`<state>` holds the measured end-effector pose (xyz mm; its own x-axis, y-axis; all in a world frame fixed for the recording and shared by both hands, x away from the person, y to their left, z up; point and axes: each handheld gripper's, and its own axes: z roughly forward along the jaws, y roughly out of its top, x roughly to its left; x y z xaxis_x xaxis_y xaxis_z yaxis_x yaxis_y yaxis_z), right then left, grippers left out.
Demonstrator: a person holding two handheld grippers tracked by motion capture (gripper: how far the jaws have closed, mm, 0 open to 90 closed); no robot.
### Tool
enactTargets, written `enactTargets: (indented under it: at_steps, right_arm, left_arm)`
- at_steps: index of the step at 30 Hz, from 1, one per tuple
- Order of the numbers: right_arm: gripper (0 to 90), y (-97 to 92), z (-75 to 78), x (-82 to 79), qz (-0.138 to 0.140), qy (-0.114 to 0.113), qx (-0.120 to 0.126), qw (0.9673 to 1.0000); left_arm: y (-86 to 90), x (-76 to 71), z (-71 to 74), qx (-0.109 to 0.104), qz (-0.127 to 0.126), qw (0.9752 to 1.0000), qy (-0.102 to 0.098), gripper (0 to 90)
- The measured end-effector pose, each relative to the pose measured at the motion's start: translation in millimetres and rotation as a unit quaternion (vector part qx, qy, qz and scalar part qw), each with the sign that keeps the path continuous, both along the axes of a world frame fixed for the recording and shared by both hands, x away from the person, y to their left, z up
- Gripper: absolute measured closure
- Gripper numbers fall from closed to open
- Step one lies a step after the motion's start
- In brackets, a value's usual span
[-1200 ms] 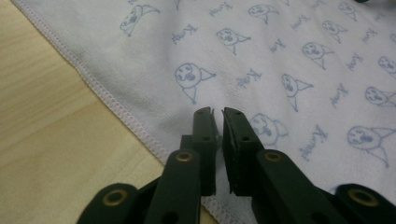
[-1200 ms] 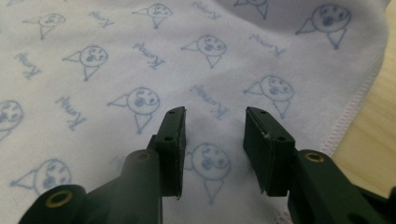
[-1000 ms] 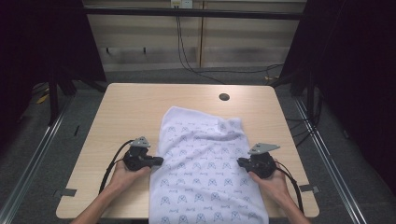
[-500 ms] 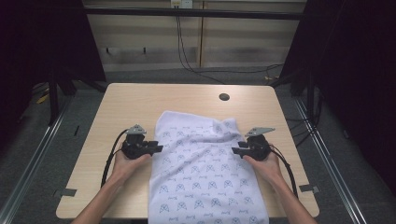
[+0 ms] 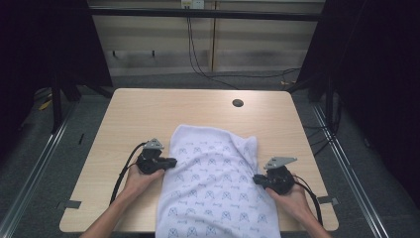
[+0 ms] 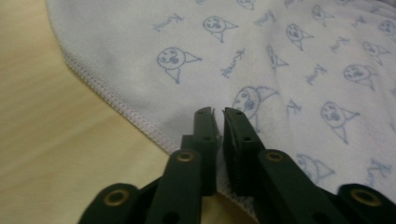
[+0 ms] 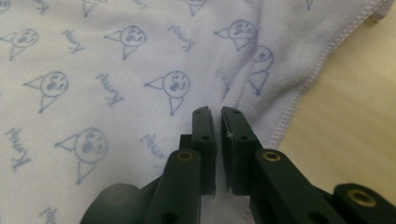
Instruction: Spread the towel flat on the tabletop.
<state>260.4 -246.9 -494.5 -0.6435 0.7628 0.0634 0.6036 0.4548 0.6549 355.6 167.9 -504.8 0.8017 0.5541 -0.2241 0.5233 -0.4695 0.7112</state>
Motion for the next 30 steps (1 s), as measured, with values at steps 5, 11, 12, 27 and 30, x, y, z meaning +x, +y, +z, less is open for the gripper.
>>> enactTargets:
  at_steps: [5,11,12,27,30]
  right_arm:
    - [84.1,-11.9,1.2,-40.2,0.018,0.024,0.024,0.9993]
    - [78.7,-10.1,4.8,-67.9,0.034,0.049,0.029,0.9978]
    - [76.3,-9.2,7.1,-69.8,0.034,0.041,0.023,0.9983]
    - [74.7,-13.4,28.7,67.0,-0.046,-0.048,0.05,0.9966]
    - [67.9,-7.0,12.9,72.7,-0.041,-0.025,0.02,0.9986]
  left_arm:
    - [-4.7,-34.7,2.7,0.004,-0.046,0.9988,0.017,89.1]
    - [-1.5,-73.8,8.2,0.008,-0.096,0.9943,0.046,83.9]
    - [0.3,-76.3,9.6,0.008,-0.096,0.9946,0.039,82.2]
    - [16.0,23.5,6.2,-0.028,0.064,0.9976,0.005,79.5]
    - [17.0,20.1,6.6,-0.025,0.062,0.9978,-0.004,77.3]
